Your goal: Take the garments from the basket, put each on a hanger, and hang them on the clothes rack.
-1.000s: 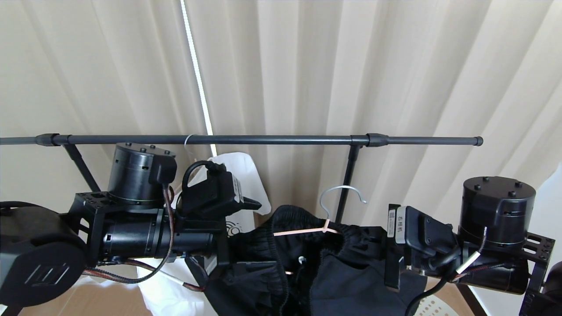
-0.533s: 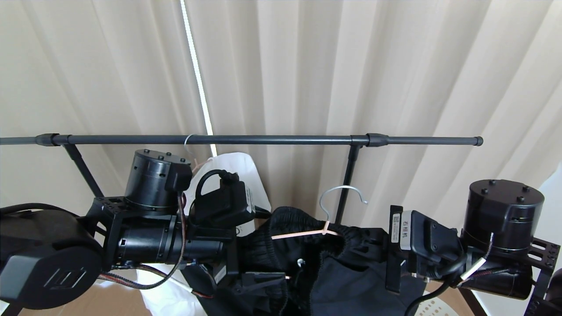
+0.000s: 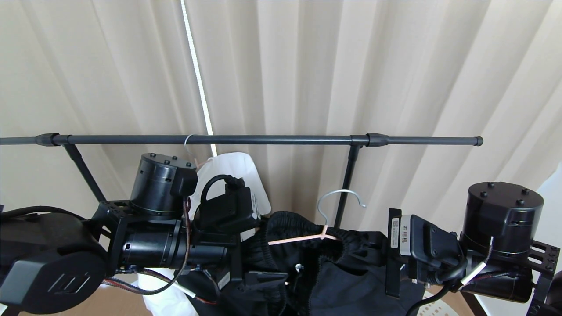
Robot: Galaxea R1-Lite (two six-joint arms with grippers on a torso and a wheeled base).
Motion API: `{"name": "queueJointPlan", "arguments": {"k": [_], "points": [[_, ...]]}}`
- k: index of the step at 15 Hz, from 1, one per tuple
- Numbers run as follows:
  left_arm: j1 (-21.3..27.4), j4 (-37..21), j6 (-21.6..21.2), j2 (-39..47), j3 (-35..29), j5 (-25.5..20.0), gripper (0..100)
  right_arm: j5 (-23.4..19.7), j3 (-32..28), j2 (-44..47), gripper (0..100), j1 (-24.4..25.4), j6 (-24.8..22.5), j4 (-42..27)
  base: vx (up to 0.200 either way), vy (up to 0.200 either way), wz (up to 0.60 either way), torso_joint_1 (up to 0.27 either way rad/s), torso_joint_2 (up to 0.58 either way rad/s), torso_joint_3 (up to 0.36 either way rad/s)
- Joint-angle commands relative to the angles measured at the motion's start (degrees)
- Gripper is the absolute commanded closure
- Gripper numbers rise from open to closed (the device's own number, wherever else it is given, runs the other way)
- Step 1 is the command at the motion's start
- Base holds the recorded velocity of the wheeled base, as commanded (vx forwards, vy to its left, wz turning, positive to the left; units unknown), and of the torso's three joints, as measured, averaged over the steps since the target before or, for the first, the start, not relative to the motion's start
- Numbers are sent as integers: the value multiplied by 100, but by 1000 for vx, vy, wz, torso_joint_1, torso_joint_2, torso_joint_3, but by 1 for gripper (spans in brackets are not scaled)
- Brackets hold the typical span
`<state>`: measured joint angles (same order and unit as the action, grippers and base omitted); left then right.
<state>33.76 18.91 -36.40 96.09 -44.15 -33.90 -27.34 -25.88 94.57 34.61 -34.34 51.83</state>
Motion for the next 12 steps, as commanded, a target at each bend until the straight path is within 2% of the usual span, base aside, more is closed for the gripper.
{"name": "queueJointPlan", "arguments": {"k": [1,11,12], "points": [[8,-1,-7,-20,30,6,100,-8,4,8,100,2,-2,2,0,0,0,0,0,0],[17,34,28,-196,109,42,100,36,-101,17,100,-7,24,2,0,0,0,0,0,0],[8,34,19,-222,118,50,100,36,-93,17,0,-7,24,2,0,0,0,0,0,0]]}}
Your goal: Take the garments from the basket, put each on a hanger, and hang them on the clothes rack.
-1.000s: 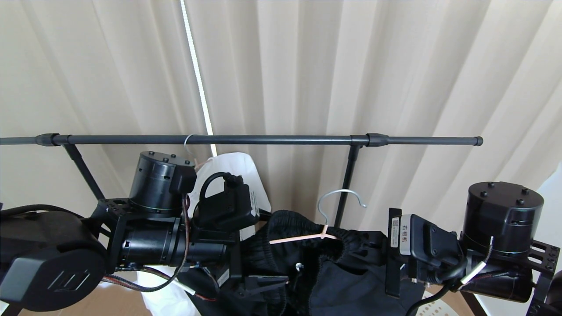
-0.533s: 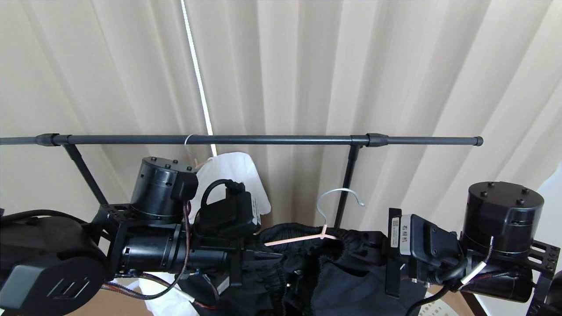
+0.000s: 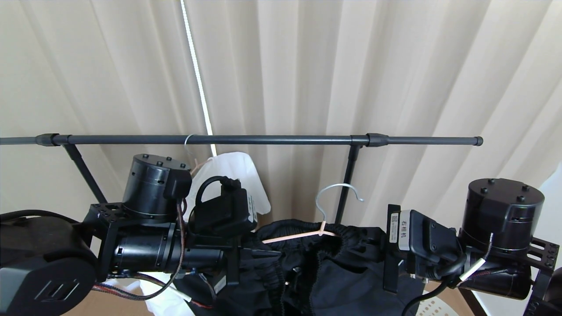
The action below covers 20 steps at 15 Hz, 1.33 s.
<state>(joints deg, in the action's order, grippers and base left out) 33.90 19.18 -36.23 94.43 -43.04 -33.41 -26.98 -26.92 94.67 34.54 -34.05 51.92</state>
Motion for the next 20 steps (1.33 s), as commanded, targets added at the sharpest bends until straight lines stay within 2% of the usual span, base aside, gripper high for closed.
{"name": "queueJointPlan", "arguments": {"k": [1,5,12,20], "points": [[-86,7,2,-56,7,19,100,-9,11,-1,0,-17,-5,-6,0,0,0,0,0,0],[-349,7,2,-223,7,19,100,-71,73,-19,0,-184,-23,-6,0,0,0,0,0,0],[-1000,16,-7,-724,323,19,100,-1178,20,-89,0,-782,-14,-24,0,0,0,0,0,0],[-1149,16,-7,-1673,824,46,100,-1169,-314,842,0,-1142,-32,-6,0,0,0,0,0,0]]}}
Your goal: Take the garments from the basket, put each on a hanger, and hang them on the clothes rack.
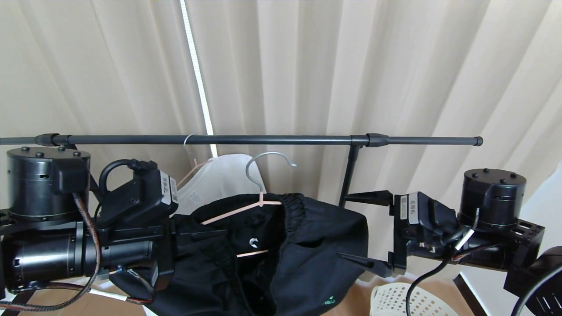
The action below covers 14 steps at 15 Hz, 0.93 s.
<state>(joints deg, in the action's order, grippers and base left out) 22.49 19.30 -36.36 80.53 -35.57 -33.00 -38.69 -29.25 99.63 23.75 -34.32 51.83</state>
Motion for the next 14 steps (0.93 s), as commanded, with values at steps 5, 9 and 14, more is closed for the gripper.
{"name": "queueJointPlan", "arguments": {"k": [5,9,14], "points": [[-113,4,15,-477,138,13,100,28,-196,698,0,-142,-207,2,0,0,0,0,0,0],[-140,4,15,-530,182,13,100,28,-257,777,100,-239,-225,2,0,0,0,0,0,0],[-236,4,15,-662,244,4,100,37,-292,786,100,-344,-260,2,0,0,0,0,0,0]]}}
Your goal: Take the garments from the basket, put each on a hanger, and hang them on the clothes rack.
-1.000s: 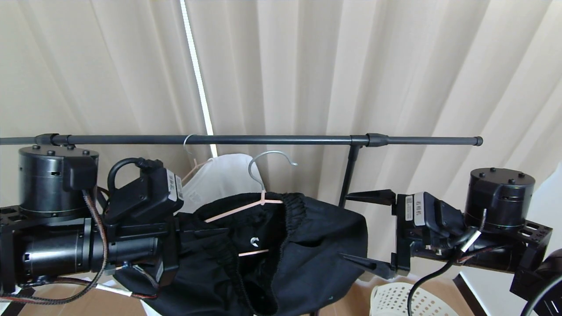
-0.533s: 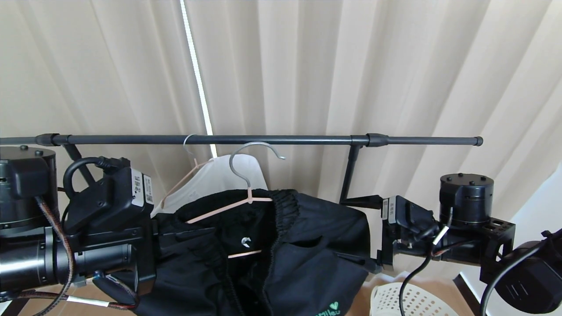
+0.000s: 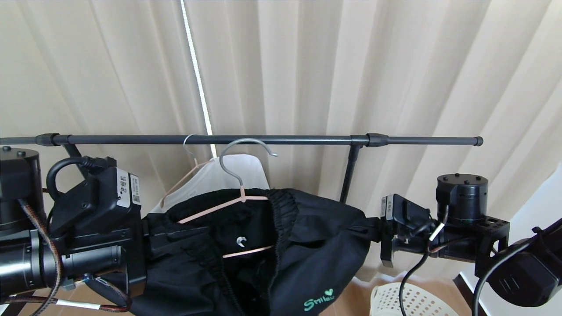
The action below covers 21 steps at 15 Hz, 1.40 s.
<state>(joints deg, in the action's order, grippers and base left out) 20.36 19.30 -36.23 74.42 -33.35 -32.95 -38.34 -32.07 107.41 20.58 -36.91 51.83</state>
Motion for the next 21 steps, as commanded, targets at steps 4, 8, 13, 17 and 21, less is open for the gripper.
{"name": "queueJointPlan", "arguments": {"k": [4,8,13,17,21], "points": [[-120,4,2,-156,145,-1,100,-7,-203,166,100,-265,17,-7,0,0,0,0,0,0],[-181,-5,11,-341,250,-1,100,-51,-361,184,100,-502,53,-24,0,0,0,0,0,0],[-243,-5,37,-657,391,-1,100,-60,-510,192,100,-687,299,-24,0,0,0,0,0,0],[-260,-14,46,-877,470,-1,100,-60,-625,324,100,-748,299,-42,0,0,0,0,0,0],[-269,-31,204,-1053,479,-1,100,-33,-651,439,100,-748,299,-24,0,0,0,0,0,0]]}}
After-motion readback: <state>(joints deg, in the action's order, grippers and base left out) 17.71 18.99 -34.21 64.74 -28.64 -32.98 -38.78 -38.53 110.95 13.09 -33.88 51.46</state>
